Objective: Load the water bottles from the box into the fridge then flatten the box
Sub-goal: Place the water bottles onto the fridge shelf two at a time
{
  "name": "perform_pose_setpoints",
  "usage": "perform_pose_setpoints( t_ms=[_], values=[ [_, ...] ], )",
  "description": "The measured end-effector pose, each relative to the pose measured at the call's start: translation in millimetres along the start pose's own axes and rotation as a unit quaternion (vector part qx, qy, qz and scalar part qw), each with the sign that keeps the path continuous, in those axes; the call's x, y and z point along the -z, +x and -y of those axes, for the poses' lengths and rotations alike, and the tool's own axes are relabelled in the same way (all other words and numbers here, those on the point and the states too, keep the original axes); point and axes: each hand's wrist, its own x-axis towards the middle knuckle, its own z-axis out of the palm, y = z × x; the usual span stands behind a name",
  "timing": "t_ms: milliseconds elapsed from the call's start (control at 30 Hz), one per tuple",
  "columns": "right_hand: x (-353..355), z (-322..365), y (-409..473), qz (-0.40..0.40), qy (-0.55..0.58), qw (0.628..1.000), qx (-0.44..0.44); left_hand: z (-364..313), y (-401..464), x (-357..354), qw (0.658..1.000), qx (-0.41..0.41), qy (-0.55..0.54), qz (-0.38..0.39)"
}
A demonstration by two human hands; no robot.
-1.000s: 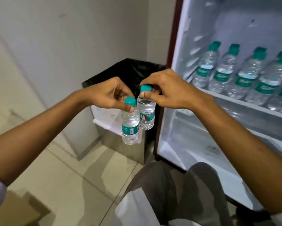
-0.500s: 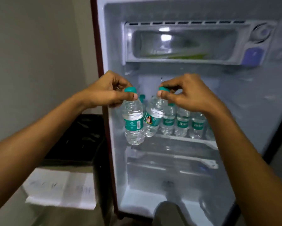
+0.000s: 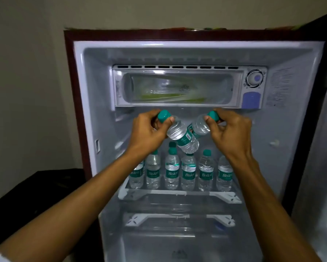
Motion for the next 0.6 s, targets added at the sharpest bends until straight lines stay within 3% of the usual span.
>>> perform_pose_setpoints(
  t_ms=[133,300,600],
  values=[
    [-11,-26,-9,-0.045,-0.032,0.998,-0.028,19,3,-28,0.999,-0.002,-0.017,-0.045],
    [-32,-69,-16,-0.040,-0.078,0.994,-0.070,44,2,-73,0.995,0.034,-0.027,-0.087],
    [-58,-127,-14,0.093,-0.192,0.964,-0.157,66,42,-141,0.999,0.031,0.037,-0.007]
  ],
)
